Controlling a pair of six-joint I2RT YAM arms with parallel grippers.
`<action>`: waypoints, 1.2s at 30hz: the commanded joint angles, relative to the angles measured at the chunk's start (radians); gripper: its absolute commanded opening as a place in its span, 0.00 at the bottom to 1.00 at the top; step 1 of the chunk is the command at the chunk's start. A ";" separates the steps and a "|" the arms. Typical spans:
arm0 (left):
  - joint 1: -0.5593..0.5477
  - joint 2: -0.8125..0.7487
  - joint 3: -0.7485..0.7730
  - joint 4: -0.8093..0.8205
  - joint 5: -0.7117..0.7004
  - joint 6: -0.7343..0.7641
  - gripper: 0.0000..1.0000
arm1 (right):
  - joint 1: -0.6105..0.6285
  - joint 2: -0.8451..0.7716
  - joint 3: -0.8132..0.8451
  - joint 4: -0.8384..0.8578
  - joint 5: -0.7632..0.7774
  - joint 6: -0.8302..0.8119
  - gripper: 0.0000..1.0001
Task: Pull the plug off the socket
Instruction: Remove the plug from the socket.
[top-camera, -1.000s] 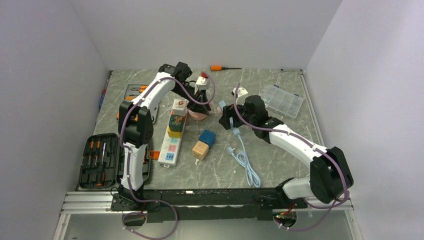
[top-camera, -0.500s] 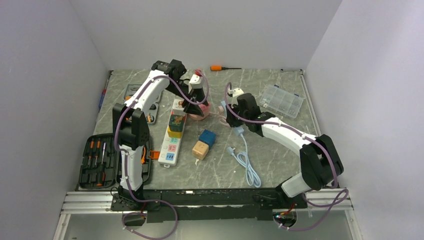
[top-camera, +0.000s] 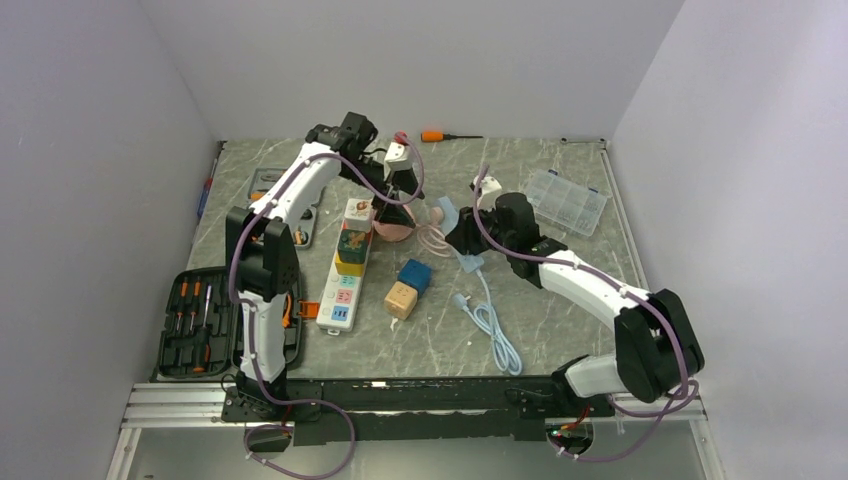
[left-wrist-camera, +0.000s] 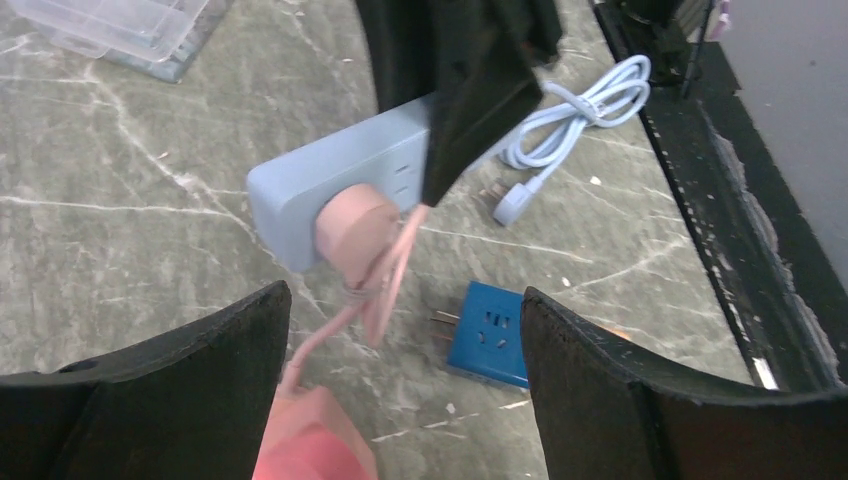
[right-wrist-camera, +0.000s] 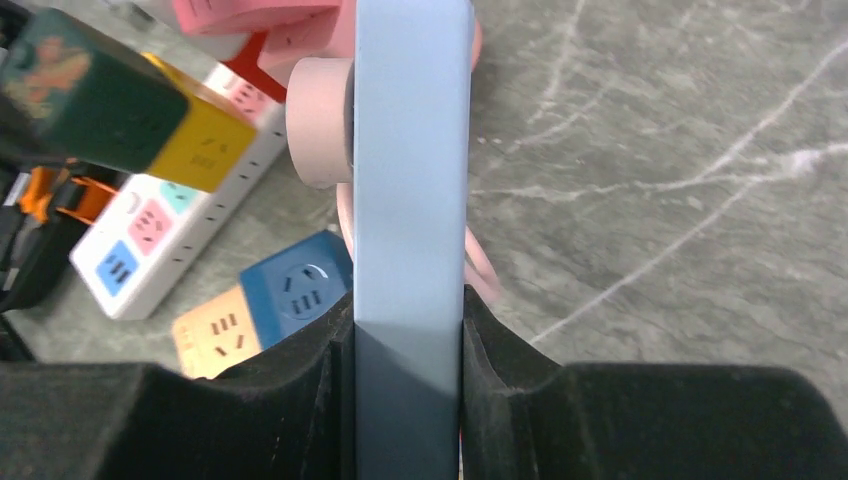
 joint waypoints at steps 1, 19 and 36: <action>-0.011 -0.076 -0.140 0.451 0.006 -0.316 0.86 | 0.005 -0.101 -0.014 0.287 -0.123 0.058 0.00; -0.039 0.111 0.077 -0.153 0.038 0.122 0.83 | -0.009 -0.137 -0.021 0.368 -0.168 0.076 0.00; -0.039 0.079 0.051 -0.048 0.125 0.026 0.71 | -0.008 -0.086 -0.024 0.414 -0.268 0.125 0.00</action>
